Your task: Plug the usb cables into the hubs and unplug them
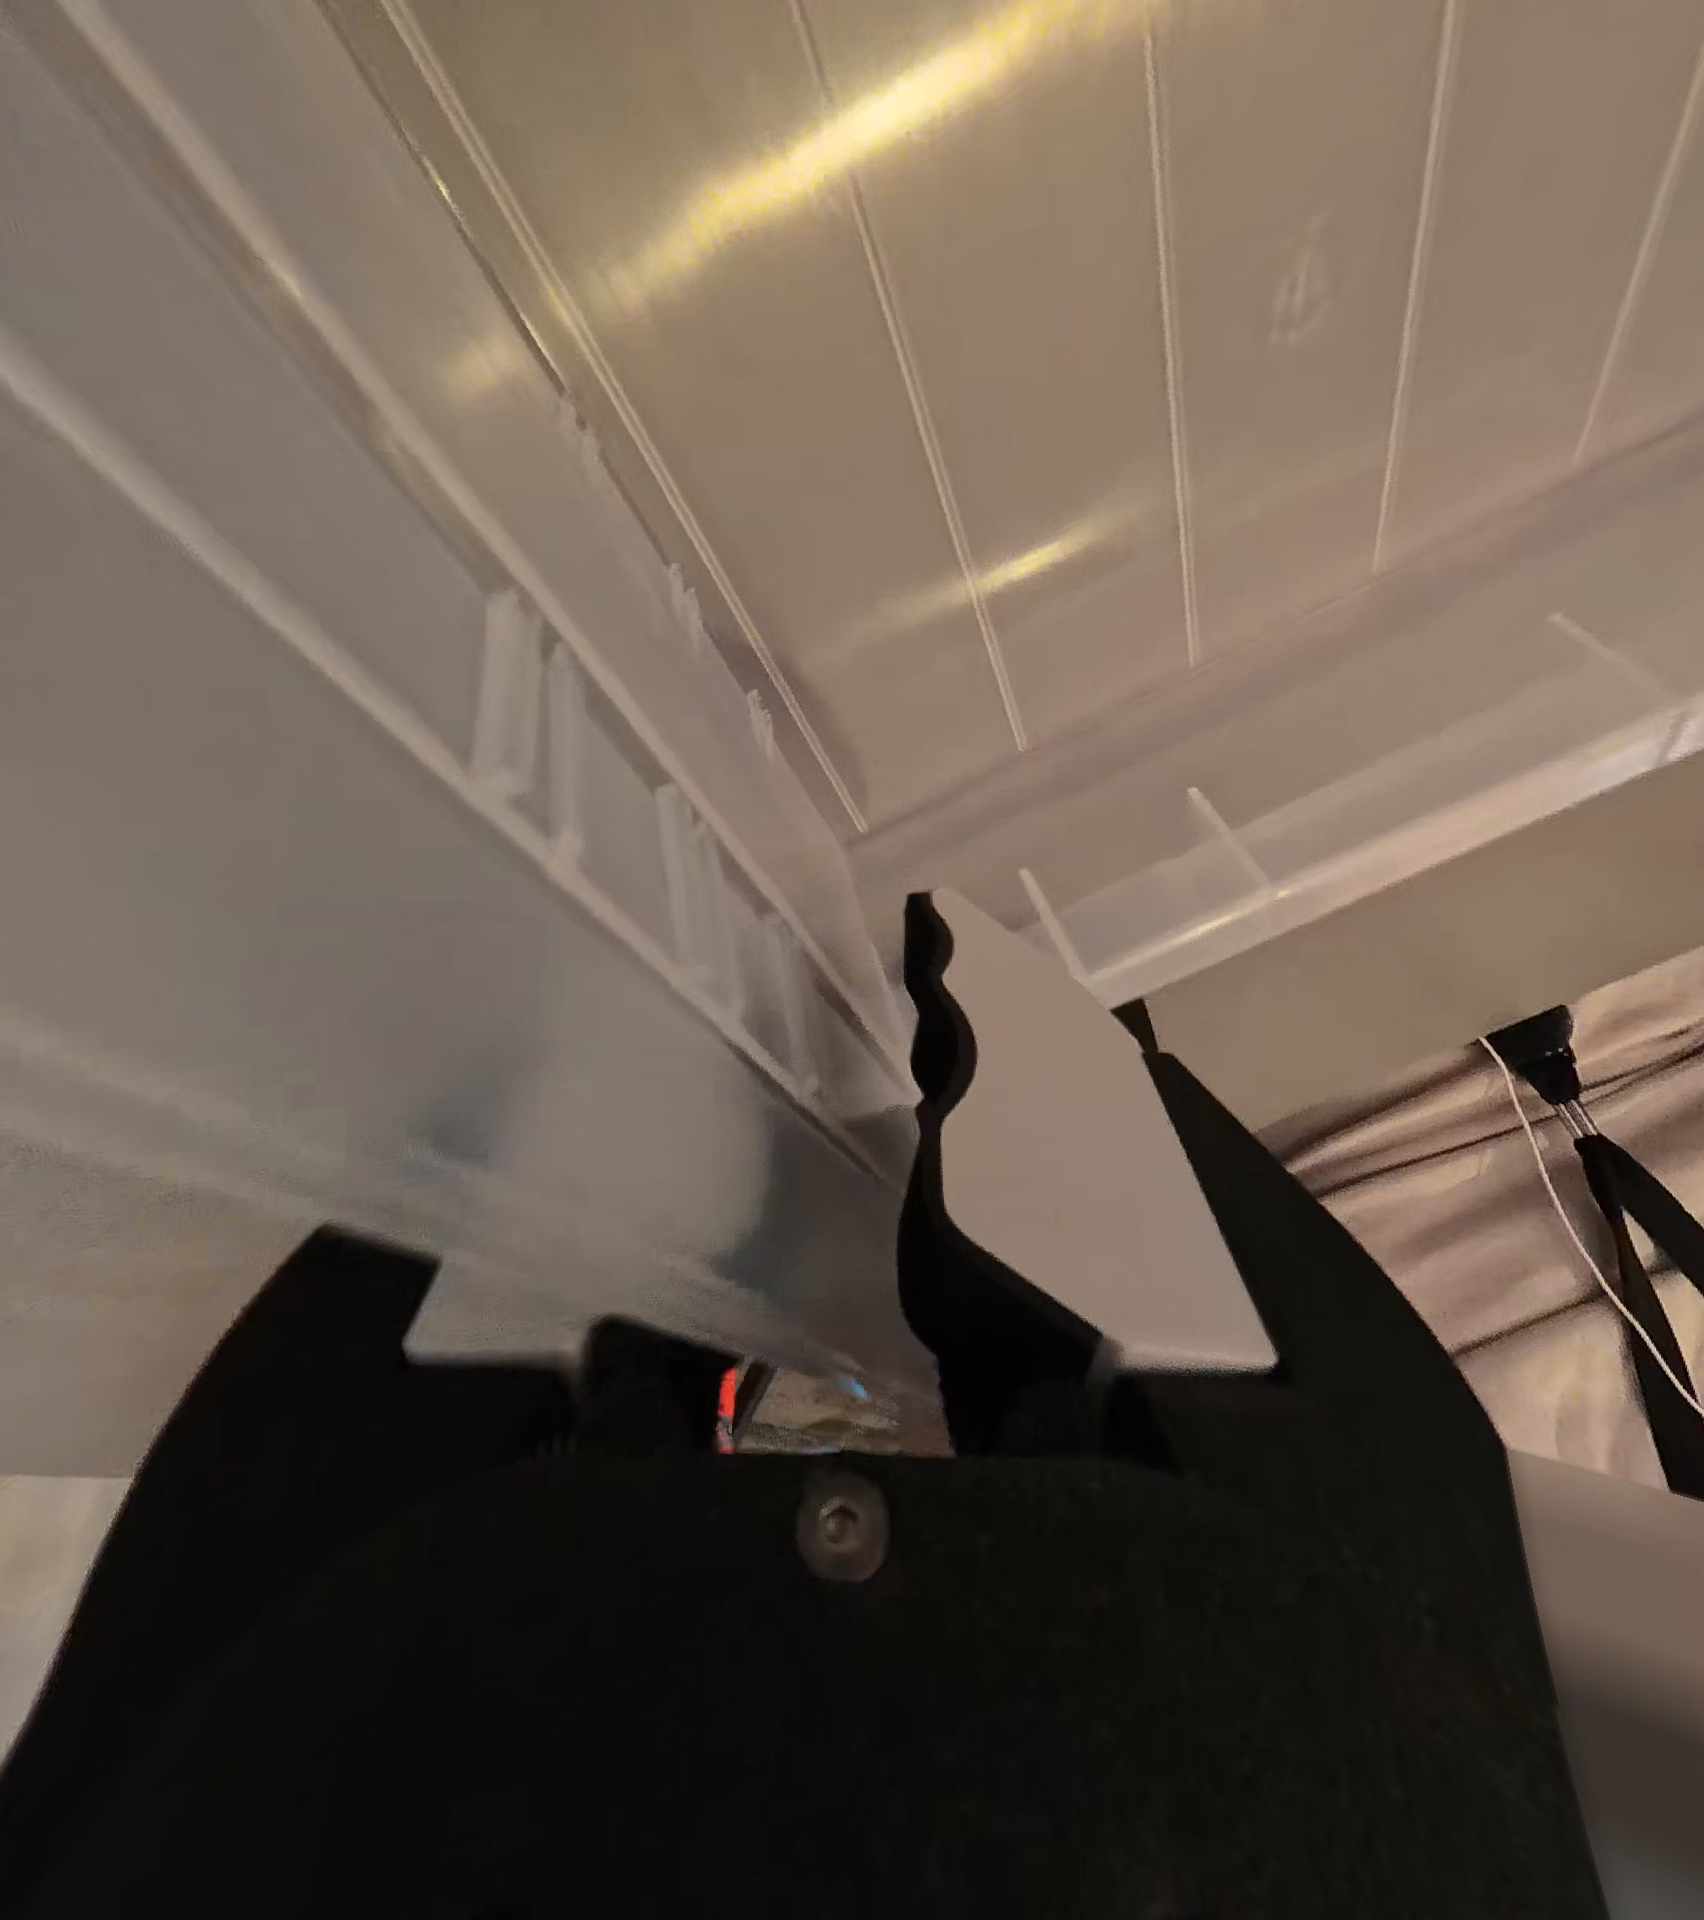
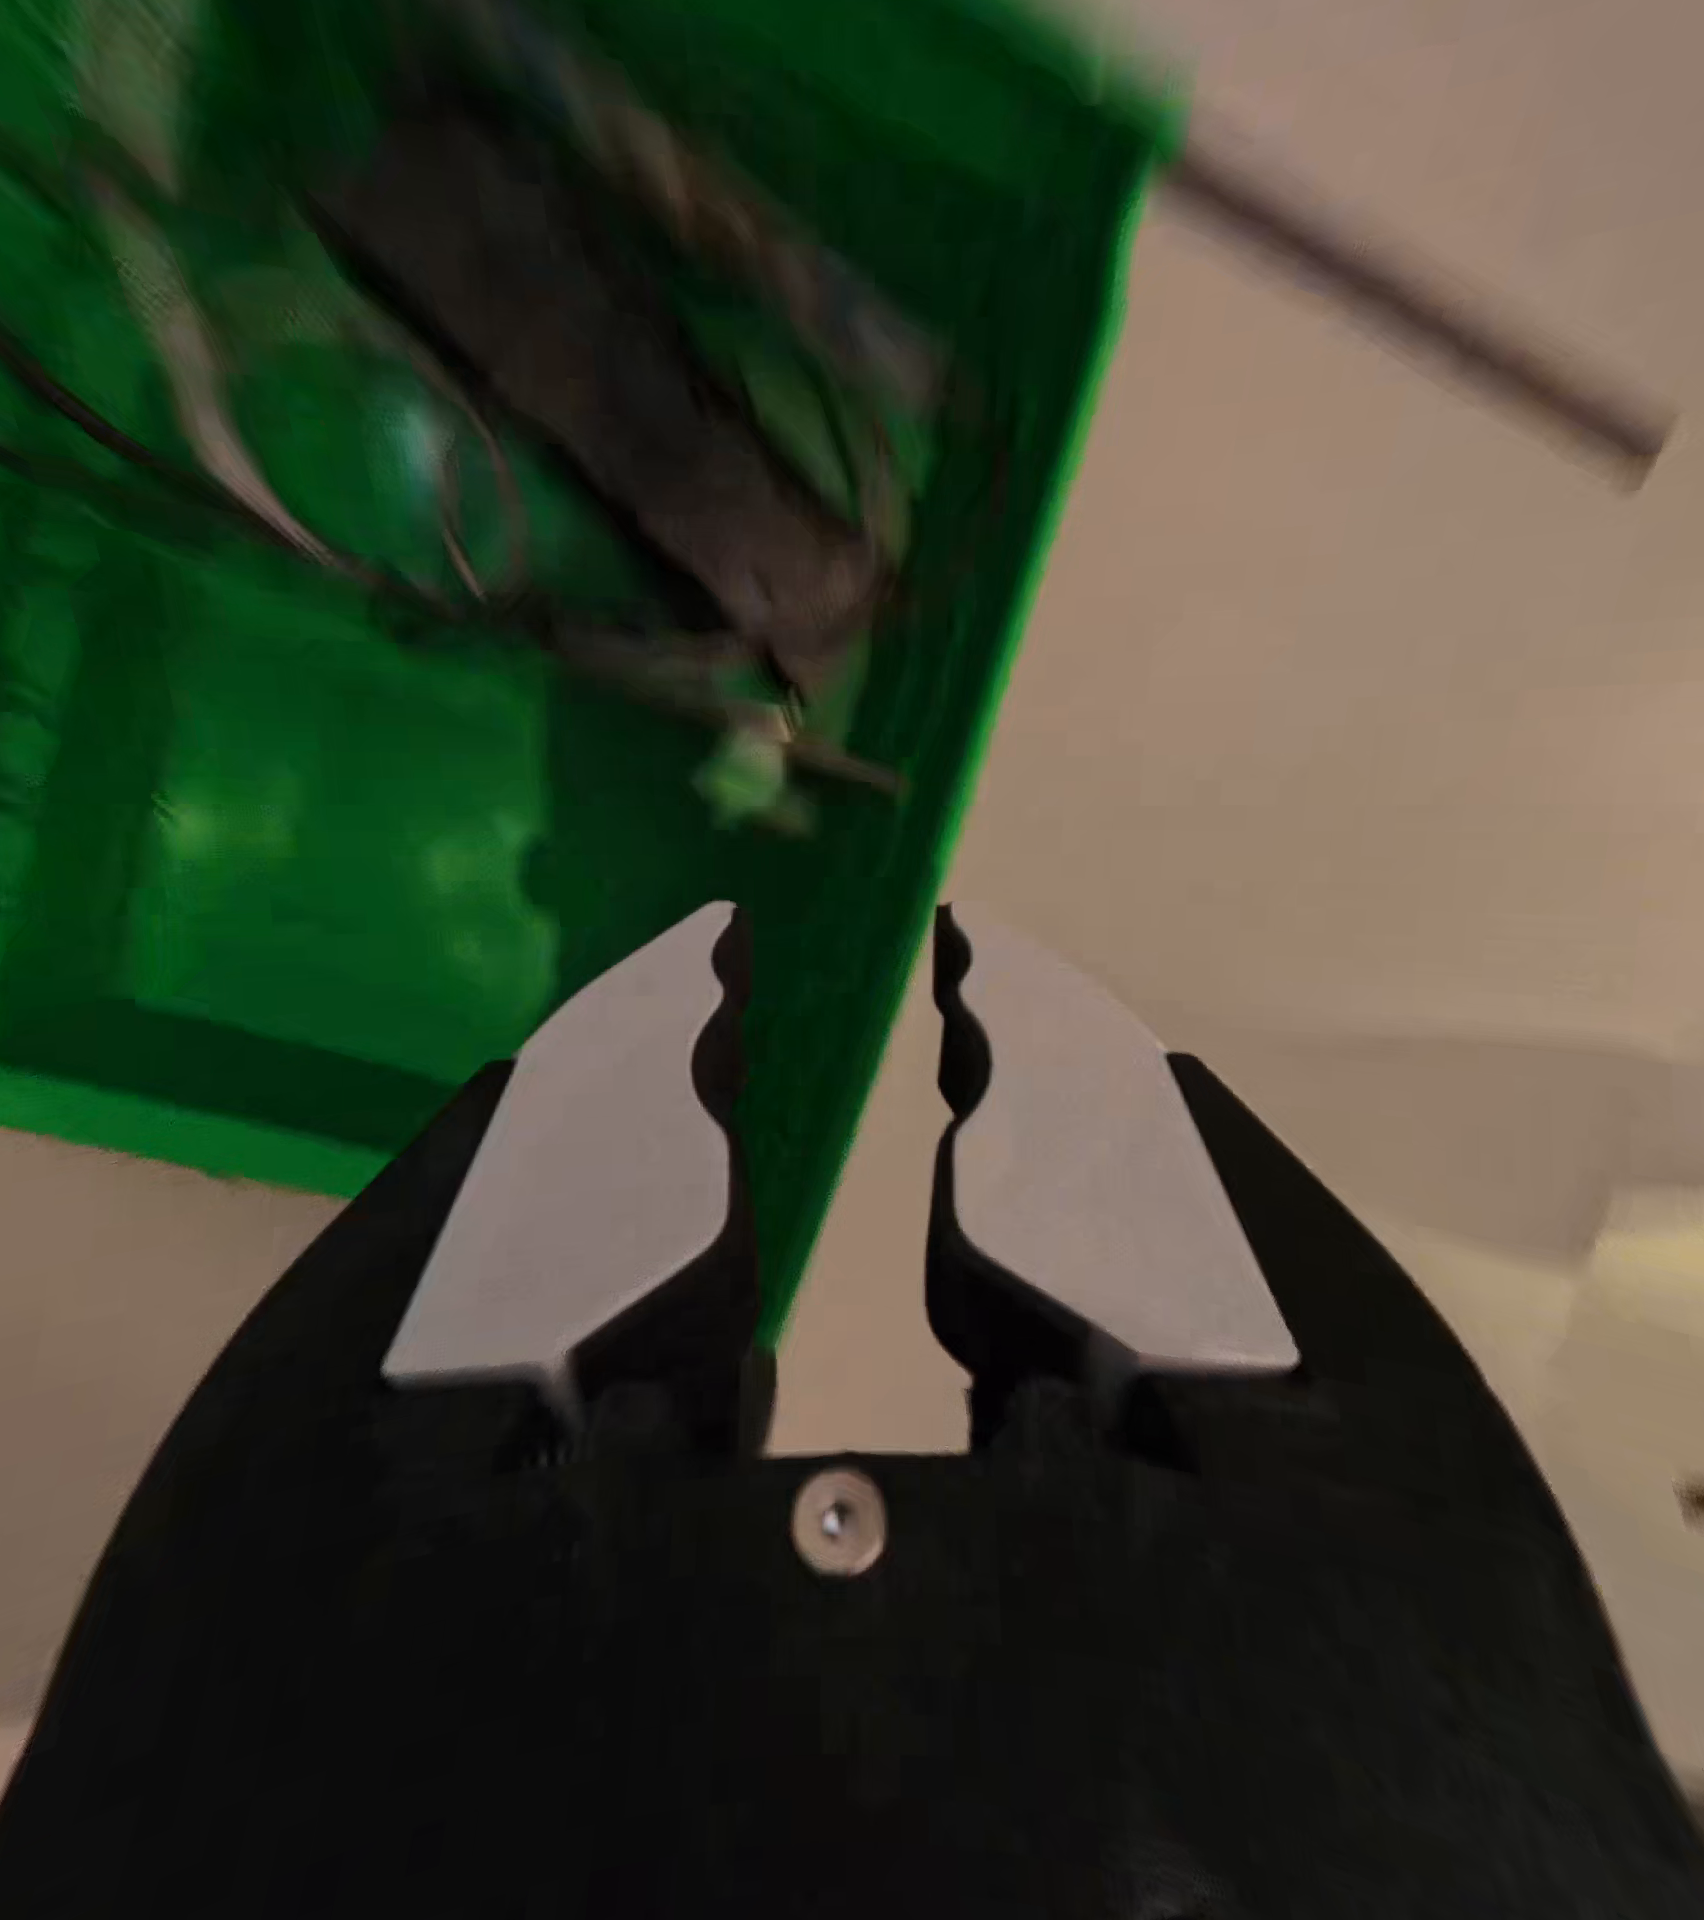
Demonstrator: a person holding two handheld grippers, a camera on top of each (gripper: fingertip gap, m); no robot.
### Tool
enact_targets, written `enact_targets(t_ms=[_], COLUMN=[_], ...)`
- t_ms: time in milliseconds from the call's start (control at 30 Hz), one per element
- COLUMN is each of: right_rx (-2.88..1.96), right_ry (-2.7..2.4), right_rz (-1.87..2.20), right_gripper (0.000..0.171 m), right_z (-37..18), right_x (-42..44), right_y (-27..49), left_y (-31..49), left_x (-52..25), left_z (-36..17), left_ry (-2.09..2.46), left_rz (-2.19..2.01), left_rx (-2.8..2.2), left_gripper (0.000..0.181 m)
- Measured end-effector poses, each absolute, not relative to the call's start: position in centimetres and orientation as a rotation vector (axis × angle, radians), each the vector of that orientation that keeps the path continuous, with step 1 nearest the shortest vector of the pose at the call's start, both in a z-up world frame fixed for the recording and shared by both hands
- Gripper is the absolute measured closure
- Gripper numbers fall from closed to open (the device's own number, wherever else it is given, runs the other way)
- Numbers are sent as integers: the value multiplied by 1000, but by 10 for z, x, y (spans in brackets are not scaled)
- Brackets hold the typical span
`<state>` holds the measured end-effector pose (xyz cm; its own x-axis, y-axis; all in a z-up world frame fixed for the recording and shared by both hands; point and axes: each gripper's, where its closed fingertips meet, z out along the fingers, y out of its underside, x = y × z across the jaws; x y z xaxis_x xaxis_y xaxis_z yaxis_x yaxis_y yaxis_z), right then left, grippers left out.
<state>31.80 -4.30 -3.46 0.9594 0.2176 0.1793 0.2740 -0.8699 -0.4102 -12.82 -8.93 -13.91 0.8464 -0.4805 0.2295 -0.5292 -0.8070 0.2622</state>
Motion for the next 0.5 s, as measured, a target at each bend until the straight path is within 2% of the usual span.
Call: enact_targets(t_ms=[33, 100, 167, 233, 333, 500], right_rx=[-2498, -2164, -1940, -2088, -2383, -2682], right_ry=[-372, -485, -674, -770, -767, -693], right_rz=[-124, 116, 440, 569, 373, 385], right_gripper=[125, 120, 115, 115, 124, 122], right_z=[-8, 39, 53, 19, -37, -74], right_x=[294, 221, 136, 88, 81, 70], right_y=[-31, -19, -34, -41, -20, -19], left_y=[-89, -87, -86, -84, -83, -78], left_x=[-128, -129, -130, -131, -135, -137], left_z=[-136, -130, -122, -114, -97, -61], left_ry=[-772, -791, -785, -765, -745, -790], left_rz=[233, 243, 268, 307, 372, 475], left_rx=[2713, 2734, 2762, 2810, 2887, 3067], left_gripper=[158, 152, 152, 151, 151, 152])
